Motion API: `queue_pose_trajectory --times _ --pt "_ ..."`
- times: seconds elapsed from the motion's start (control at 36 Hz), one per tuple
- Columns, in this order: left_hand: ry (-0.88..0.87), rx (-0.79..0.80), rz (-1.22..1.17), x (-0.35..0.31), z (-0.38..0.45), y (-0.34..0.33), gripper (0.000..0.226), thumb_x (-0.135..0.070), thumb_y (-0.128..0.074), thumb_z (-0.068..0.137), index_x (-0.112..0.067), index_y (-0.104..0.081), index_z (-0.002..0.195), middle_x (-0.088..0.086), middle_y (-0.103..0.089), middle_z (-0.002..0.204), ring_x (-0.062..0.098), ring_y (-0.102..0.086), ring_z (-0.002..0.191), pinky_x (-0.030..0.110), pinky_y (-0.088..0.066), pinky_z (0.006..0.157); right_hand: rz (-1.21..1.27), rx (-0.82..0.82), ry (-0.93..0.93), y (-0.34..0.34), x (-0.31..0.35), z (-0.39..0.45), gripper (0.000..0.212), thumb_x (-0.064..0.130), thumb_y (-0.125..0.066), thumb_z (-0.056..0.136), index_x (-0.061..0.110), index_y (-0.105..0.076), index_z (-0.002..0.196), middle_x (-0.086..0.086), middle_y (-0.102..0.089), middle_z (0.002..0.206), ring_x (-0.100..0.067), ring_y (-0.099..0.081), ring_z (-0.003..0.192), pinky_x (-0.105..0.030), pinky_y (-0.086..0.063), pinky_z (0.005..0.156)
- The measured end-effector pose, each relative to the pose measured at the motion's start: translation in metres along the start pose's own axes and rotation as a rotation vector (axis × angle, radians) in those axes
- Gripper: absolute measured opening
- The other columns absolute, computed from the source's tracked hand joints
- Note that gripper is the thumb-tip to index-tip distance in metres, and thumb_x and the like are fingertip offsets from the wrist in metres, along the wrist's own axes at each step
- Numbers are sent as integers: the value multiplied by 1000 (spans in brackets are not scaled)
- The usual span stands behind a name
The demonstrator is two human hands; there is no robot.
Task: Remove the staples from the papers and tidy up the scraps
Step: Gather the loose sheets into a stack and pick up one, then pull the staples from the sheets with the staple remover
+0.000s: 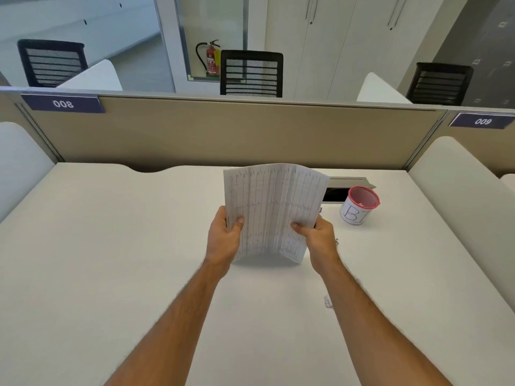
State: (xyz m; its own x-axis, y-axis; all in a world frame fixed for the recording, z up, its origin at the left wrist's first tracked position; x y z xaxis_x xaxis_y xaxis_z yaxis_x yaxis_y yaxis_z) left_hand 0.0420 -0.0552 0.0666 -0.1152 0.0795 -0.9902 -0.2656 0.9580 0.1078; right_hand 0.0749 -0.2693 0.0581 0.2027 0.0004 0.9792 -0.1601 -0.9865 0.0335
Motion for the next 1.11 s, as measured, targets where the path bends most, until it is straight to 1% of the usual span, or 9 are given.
queue_pose_trajectory --times 0.08,0.17,0.22,0.36,0.53,0.67,0.81,0.94,1.11 --pt "-2 -3 2 0 1 1 23 -20 -50 107 -23 -54 130 -7 -64 128 19 -64 119 49 -57 98 -13 9 9 0 -2 3 28 5 -74 87 20 -70 111 -6 -73 114 -34 -65 112 -56 -52 99" --pt "-19 -14 19 -3 6 4 20 -25 -54 106 -20 -56 125 -4 -68 123 21 -69 112 48 -61 93 -19 54 3 4 0 8 28 3 -72 88 12 -72 115 -5 -76 109 -28 -71 104 -50 -57 93" --pt "-13 -18 41 -3 11 7 20 -27 -56 105 -19 -58 123 -3 -70 121 22 -72 106 48 -63 89 -31 81 -28 7 -1 11 29 1 -72 87 10 -73 115 -4 -77 106 -27 -73 99 -48 -59 90" --pt "47 7 52 3 21 11 17 -27 -60 102 -20 -65 117 -5 -75 113 21 -76 96 45 -64 83 -91 224 -184 15 -19 19 38 -1 -76 82 9 -71 119 -5 -77 109 -31 -72 103 -55 -56 95" --pt "172 -12 -66 17 28 16 22 -25 -61 103 -14 -67 120 0 -78 111 19 -76 98 39 -63 83 -94 290 -303 18 -47 15 41 -8 -74 80 4 -70 119 -8 -77 109 -30 -73 102 -53 -56 96" --pt "234 5 -114 32 33 15 22 -23 -65 100 -14 -68 120 0 -79 110 21 -77 99 46 -63 88 -85 300 -356 16 -70 17 41 -9 -76 77 2 -71 116 -10 -77 108 -30 -73 103 -51 -54 99" --pt "302 47 -153 45 40 12 30 -12 -70 96 -15 -67 126 0 -79 110 20 -77 99 40 -63 81 -82 314 -393 17 -81 24 42 -7 -78 76 3 -71 117 -9 -77 110 -31 -72 105 -52 -54 100" --pt "368 89 -177 55 49 12 29 -10 -61 101 -11 -68 129 2 -79 114 25 -76 105 51 -59 95 -85 303 -404 18 -85 30 41 -8 -78 76 2 -71 115 -9 -77 108 -30 -73 103 -50 -55 98" --pt "383 119 -155 63 56 9 28 -8 -63 100 -8 -69 127 4 -78 115 24 -76 105 47 -59 95 -102 317 -417 17 -91 38 44 -9 -78 76 2 -70 118 -9 -77 110 -30 -72 105 -51 -55 98"
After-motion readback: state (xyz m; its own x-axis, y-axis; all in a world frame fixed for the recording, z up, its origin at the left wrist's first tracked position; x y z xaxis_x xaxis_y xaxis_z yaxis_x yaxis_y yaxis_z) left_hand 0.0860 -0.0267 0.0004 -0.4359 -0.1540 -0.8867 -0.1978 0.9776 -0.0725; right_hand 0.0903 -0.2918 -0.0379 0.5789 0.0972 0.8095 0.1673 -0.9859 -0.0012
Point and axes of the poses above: each hand's wrist, its own z-axis towards the middle knuckle, its own y-axis out of the back of the hand, x = y × z, the point moved 4 cm from there along z, towards the middle knuckle
